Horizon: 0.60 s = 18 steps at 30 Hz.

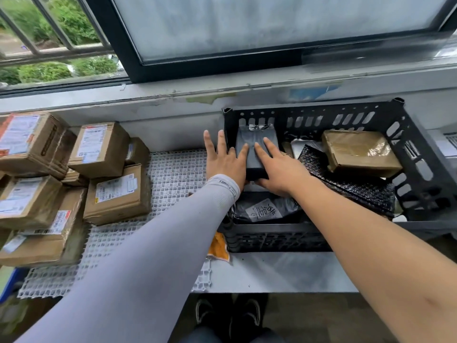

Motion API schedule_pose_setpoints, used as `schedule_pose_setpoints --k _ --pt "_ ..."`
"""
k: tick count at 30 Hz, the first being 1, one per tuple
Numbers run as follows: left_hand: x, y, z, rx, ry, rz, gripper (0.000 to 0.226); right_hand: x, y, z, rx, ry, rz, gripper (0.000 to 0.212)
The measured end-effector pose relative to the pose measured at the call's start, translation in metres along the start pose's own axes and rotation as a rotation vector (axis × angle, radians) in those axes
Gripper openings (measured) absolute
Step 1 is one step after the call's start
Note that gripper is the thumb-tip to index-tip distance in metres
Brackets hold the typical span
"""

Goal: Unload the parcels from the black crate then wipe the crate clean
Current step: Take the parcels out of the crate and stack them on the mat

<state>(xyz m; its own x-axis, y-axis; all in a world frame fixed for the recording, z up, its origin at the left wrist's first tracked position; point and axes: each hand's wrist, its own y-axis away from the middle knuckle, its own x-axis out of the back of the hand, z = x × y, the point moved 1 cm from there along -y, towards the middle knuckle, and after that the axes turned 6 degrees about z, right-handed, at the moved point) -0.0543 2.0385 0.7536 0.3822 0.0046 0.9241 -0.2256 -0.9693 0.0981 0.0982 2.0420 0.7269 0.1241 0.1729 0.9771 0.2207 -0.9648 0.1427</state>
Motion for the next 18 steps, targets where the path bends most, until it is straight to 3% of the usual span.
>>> schedule_pose_setpoints --k 10,18 --pt "-0.005 0.003 0.000 -0.084 -0.046 0.094 0.065 -0.006 0.008 -0.002 0.037 0.087 0.088 0.094" --pt "0.011 0.018 0.003 -0.084 0.167 0.232 0.071 0.015 0.040 -0.005 -0.042 0.062 0.194 0.092"
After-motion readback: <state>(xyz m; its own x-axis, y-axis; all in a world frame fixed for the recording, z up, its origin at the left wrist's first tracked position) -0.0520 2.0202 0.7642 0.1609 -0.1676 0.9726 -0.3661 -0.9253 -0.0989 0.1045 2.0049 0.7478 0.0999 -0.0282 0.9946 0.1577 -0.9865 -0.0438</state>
